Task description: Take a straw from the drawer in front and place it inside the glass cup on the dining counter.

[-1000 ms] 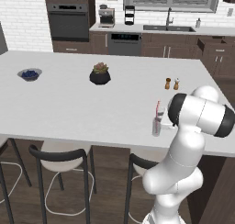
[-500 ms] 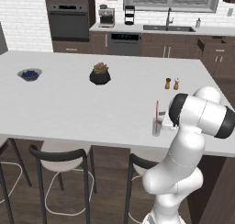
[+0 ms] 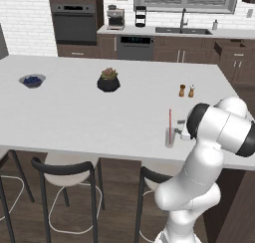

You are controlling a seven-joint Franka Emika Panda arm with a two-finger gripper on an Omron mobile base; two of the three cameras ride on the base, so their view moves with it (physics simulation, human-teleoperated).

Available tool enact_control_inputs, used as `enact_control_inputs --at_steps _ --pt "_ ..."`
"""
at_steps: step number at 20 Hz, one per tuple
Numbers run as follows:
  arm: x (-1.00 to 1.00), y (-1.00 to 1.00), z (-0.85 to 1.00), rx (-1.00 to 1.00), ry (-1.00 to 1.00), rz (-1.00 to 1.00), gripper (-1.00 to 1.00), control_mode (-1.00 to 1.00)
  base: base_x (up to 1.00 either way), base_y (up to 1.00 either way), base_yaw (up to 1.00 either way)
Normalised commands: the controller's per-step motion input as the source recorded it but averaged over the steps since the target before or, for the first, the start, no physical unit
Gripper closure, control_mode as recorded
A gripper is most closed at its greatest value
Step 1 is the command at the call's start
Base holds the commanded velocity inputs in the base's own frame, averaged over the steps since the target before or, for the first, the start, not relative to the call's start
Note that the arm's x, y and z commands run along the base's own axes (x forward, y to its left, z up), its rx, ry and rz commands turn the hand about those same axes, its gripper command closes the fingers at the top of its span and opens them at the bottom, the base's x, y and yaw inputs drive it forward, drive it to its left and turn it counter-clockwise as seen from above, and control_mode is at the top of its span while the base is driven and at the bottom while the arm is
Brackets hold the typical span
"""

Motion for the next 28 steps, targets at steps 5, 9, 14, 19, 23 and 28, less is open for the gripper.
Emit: enact_control_inputs --at_steps 5,9,14,19,23,28 --pt "-0.34 -0.21 0.26 0.06 0.0 -0.04 -1.0 -1.0 0.0 0.0 0.0" --pt "-0.23 0.0 0.06 0.01 0.0 -0.05 -1.0 -1.0 0.0 0.0 0.0" --pt "-0.17 0.0 0.0 0.0 0.0 -0.03 -1.0 -1.0 0.0 0.0 0.0" --pt "-0.27 0.0 0.0 0.0 0.0 -0.04 -1.0 -1.0 0.0 0.0 0.0" --pt "-0.23 0.0 0.0 0.0 0.0 -0.03 -1.0 -1.0 0.0 0.0 0.0" --pt "-0.16 0.0 0.0 0.0 0.0 -0.02 -1.0 -1.0 0.0 0.0 0.0"
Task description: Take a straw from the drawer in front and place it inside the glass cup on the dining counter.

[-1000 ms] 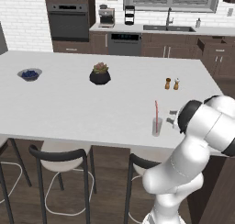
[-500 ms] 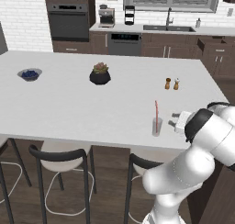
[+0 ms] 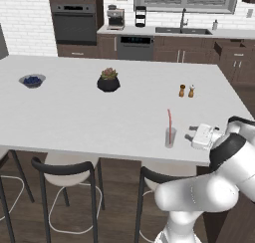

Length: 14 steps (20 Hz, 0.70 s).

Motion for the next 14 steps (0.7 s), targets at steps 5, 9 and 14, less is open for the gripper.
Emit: enact_control_inputs --at_steps 5,9,14 --pt "-0.14 0.0 0.0 0.0 0.0 -0.01 -1.0 -1.0 0.0 0.0 0.0" --pt "-0.17 0.0 0.0 0.0 0.0 0.0 -1.0 -1.0 0.0 0.0 0.0" --pt "-0.2 0.0 0.0 0.0 0.0 0.0 -1.0 -1.0 0.0 0.0 0.0"
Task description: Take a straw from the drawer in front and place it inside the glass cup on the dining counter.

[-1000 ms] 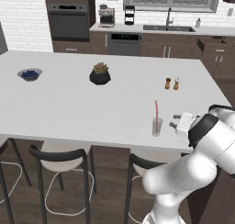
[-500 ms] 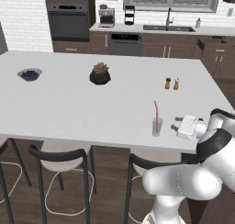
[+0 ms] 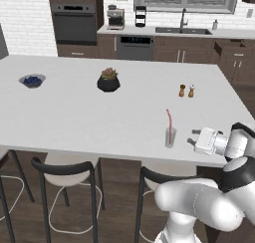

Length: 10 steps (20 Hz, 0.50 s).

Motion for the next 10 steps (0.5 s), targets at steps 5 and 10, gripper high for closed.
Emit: enact_control_inputs --at_steps 5,10 --pt "-0.23 0.0 0.0 0.0 0.0 0.0 -1.0 -1.0 0.0 0.0 0.0" --pt "-0.23 0.0 0.05 0.0 0.0 -0.02 -1.0 -1.0 0.0 0.0 0.0"
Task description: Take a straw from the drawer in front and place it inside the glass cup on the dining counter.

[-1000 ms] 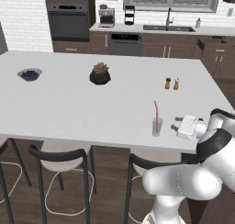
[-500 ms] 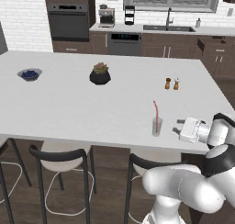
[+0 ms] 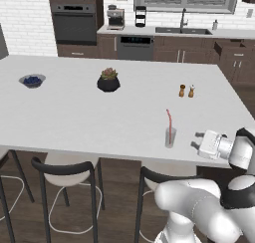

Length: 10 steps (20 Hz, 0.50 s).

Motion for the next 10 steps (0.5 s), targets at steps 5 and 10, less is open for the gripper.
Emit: enact_control_inputs --at_steps 5,10 --pt "-0.13 0.03 0.14 0.0 0.0 -0.03 -1.0 -1.0 0.0 0.0 0.0" --pt "0.0 0.12 0.18 0.0 0.0 -0.04 -1.0 -1.0 0.0 0.0 0.0"
